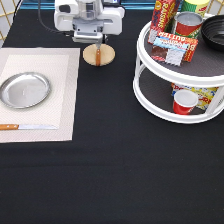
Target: Arrange plate and fork
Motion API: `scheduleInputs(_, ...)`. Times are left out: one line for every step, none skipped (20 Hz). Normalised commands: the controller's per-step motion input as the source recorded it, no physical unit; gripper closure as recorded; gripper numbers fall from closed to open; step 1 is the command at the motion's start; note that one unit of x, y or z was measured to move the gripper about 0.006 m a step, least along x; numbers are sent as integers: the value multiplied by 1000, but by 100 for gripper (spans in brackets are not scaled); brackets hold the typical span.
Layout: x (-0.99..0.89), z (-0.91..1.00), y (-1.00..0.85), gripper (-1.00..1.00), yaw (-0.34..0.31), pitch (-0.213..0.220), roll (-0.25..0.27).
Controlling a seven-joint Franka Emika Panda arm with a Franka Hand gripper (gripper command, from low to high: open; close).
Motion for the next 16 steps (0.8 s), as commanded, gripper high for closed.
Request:
scheduleInputs(-954,-486,280,-100,19,-177,0)
scheduleInputs(-954,-503,266,-100,18,-179,0)
scheduleInputs(-954,-474,240,-100,20,-177,0)
scheduleInputs(-960,-431,200,-100,20,-177,4)
scheduleInputs(-840,-374,86,-100,28,-174,23)
scheduleInputs(-654,-357,0,-100,37,-169,54)
scheduleInputs(-500,-369,-80,-100,40,-166,86)
scheduleInputs(-380,-309,-140,-100,42,-162,100)
scheduleInputs(-260,-326,-226,-100,43,-148,106)
scheduleInputs(-251,-363,-243,-100,42,-139,104)
scheduleInputs(-231,-360,-260,-100,42,-129,105)
scheduleInputs(-131,-263,-203,-100,42,-116,99)
scheduleInputs(-34,-194,-163,-100,35,-104,87)
scheduleInputs(0,-151,-134,-100,31,-91,81)
scheduleInputs(0,-211,-131,-100,26,-87,78)
scheduleInputs(0,-229,-126,-100,26,-74,83)
